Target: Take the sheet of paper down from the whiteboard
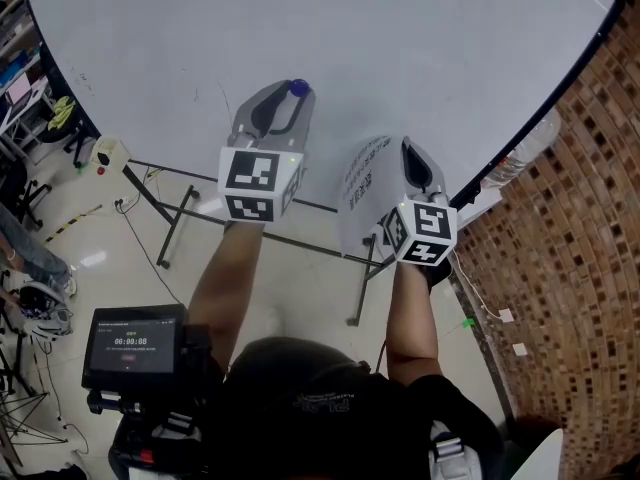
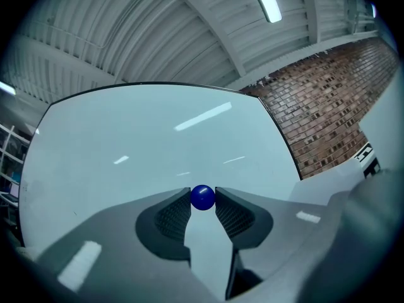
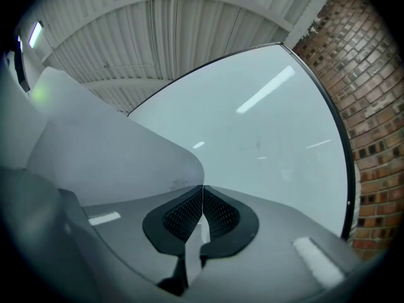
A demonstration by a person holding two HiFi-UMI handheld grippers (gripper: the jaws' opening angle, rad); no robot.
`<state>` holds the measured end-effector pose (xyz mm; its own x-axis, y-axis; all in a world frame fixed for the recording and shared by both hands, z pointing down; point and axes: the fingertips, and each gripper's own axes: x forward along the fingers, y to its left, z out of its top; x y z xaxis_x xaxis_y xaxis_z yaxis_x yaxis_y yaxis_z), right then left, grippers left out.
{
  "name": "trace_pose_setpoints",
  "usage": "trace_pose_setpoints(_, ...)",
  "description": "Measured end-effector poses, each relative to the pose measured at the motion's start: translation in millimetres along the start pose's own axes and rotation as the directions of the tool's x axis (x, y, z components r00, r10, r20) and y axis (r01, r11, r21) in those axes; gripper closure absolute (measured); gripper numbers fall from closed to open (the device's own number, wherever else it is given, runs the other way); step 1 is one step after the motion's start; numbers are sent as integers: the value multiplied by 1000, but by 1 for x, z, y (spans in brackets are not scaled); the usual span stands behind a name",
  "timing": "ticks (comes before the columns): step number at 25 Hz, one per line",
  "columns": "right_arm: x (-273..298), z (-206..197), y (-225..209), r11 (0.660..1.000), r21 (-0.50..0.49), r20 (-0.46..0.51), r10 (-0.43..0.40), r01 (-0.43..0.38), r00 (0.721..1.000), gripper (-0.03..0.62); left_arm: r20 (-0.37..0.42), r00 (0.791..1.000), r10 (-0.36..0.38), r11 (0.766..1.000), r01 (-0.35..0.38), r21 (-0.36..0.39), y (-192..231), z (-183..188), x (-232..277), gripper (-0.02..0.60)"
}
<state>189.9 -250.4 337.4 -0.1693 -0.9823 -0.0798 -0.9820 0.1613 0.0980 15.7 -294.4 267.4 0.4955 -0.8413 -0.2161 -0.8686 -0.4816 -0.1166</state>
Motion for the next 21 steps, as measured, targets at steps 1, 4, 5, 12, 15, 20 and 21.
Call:
trace_pose_setpoints(1,0,0,0,1000,2,1,0,0,1000,582,-2,1000,1,1000,-1,-1,0,0,0,460)
trace_pose_setpoints(4,-1,1,0,1000,11,4,-2,2,1000,582,-5,1000,3,1000,-3,2,-1,-1,1,460)
trace_pose_setpoints(5,-1,2,0,1000,14,5,-1,1,1000,582,-6,1000,3,1000,-3,4,-1,-1,1,459)
trace_pose_setpoints(12,1,3,3,1000,21,9,3,-3,1000,582,-14,1000,7,1000,-7,11,0,-2,0,460)
trace_pose_setpoints(15,1,3,3,1000,24,8,3,-3,1000,582,-13,1000,5,1000,-5,9,0,-1,0,459)
trace_pose_setpoints(20,0,1,-1,999,30,5,-10,10,1000,582,-18,1000,2,1000,-2,14,-1,-5,0,459)
trace_pose_setpoints(21,-1,1,-1,999,32,5,-14,13,1000,582,-19,1000,0,1000,1,15,-2,-6,0,459)
